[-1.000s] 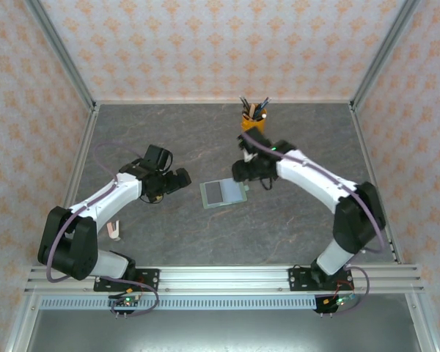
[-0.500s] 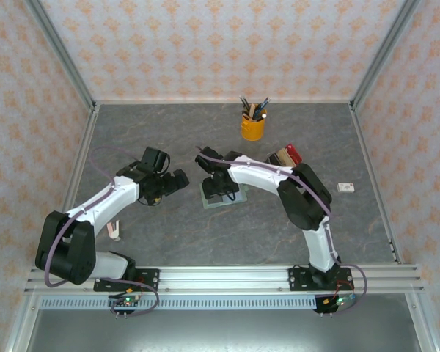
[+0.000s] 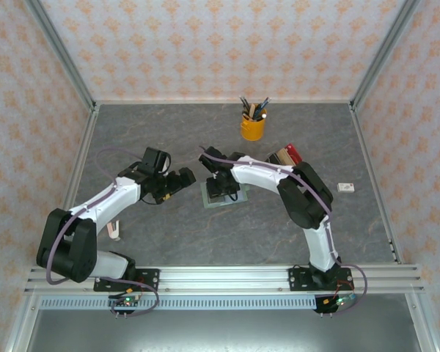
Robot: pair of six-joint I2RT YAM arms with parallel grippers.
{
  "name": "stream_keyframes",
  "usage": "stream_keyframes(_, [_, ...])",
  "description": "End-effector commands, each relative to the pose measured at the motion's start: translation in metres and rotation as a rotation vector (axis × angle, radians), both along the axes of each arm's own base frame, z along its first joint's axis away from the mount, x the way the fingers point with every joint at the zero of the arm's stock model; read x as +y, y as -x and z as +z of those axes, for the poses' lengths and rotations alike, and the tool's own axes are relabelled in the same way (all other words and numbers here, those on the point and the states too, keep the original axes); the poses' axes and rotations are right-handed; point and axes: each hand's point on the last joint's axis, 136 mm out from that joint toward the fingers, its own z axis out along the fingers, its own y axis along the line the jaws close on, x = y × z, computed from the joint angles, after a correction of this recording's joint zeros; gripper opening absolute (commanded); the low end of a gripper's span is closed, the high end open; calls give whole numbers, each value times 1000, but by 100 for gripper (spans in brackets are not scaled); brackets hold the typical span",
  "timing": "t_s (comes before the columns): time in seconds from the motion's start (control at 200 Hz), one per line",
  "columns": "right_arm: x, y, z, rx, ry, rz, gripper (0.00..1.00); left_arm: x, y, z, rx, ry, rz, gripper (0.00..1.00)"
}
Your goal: Take the credit cards out of the card holder
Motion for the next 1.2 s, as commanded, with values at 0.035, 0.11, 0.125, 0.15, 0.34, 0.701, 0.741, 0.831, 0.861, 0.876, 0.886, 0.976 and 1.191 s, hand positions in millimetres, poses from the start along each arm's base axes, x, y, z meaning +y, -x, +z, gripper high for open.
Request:
stream_keyframes(0.035, [-24,6,-19,64,1,-56,40,-12,-6,-3,-7,75,-15,100])
stream_keyframes(0.11, [-23,6,-16,70,-44,-65,39,-19,-9,-1,-16,101,-28,97])
stream_keyframes(0.125, [-23,6,-15,70,-53,-65,38,-21,-9,-1,-16,108,-32,97])
stream_keyframes(0.15, [-23,6,-15,73,-64,-69,37,-24,-10,0,-21,120,-38,95])
stream_keyframes(0.34, [-25,3,-15,75,-92,-82,25,-46,-15,-3,-20,147,-84,76])
stream_keyframes(0.701, [-34,6,-28,94,-70,-100,19,-88,-25,-16,12,208,-148,41])
stream_keyframes(0.741, [-34,6,-28,95,-74,-99,18,-92,-27,-17,12,222,-150,40])
stream_keyframes(0.831, [-34,6,-28,97,-75,-101,18,-93,-29,-21,23,198,-155,38])
stream_keyframes(0.861, [-34,6,-28,98,-77,-102,18,-93,-29,-22,28,190,-158,37])
stream_keyframes(0.876, [-34,7,-29,98,-76,-101,18,-93,-29,-23,32,189,-159,37])
stream_keyframes(0.886, [-34,7,-29,99,-77,-101,18,-94,-29,-23,31,190,-159,37])
stream_keyframes(0.976, [-33,8,-29,106,-84,-98,17,-94,-29,-28,49,182,-158,37])
stream_keyframes(1.191, [-33,9,-31,112,-87,-100,16,-97,-27,-39,89,189,-171,39])
